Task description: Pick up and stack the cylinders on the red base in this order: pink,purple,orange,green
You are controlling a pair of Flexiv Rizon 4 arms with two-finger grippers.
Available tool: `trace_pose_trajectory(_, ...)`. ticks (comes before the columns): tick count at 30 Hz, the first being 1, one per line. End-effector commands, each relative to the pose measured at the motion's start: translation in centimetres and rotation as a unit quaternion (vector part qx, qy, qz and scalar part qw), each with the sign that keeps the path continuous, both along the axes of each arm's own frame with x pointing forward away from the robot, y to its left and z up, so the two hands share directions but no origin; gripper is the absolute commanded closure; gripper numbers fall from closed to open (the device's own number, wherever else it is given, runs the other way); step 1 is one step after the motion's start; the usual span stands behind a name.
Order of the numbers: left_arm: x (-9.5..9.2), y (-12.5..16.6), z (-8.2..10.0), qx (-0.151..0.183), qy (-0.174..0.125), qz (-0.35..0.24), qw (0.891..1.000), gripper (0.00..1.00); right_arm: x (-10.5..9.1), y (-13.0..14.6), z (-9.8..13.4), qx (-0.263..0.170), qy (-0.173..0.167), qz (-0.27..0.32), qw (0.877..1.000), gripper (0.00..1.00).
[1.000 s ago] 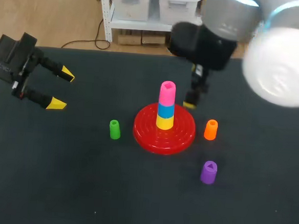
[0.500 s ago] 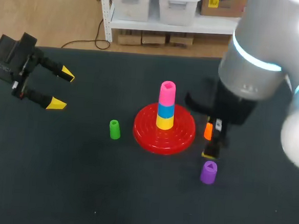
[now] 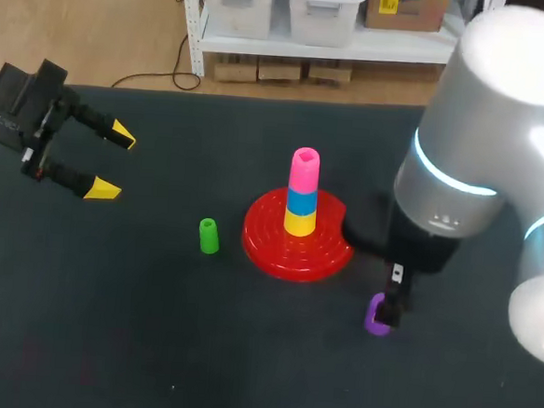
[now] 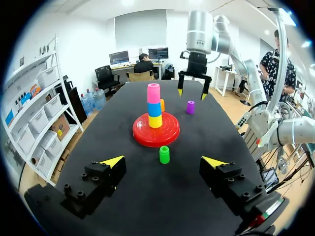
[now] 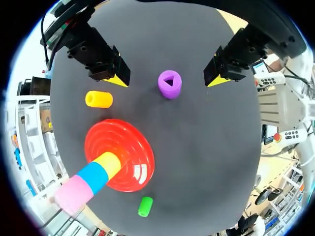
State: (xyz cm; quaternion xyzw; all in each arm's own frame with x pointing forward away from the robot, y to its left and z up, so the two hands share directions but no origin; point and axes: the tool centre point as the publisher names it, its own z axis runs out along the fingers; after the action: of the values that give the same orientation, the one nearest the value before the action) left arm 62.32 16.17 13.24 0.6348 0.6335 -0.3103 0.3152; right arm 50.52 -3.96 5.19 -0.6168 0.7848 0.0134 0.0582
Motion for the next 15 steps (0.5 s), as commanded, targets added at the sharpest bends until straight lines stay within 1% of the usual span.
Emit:
trace_pose_trajectory(1,0.1,0.1,-0.1,0.0,0.0,-0.001,1.0,0.0,0.5,0.3,-1.6,-0.006,0.006,-0.007,1.0,0.0)
trace_pose_trajectory(15,0.1,0.1,-0.1,0.0,0.0,-0.001,1.0,0.0,1.2,0.2,-4.2,-0.013,0.017,-0.021,1.0,0.0)
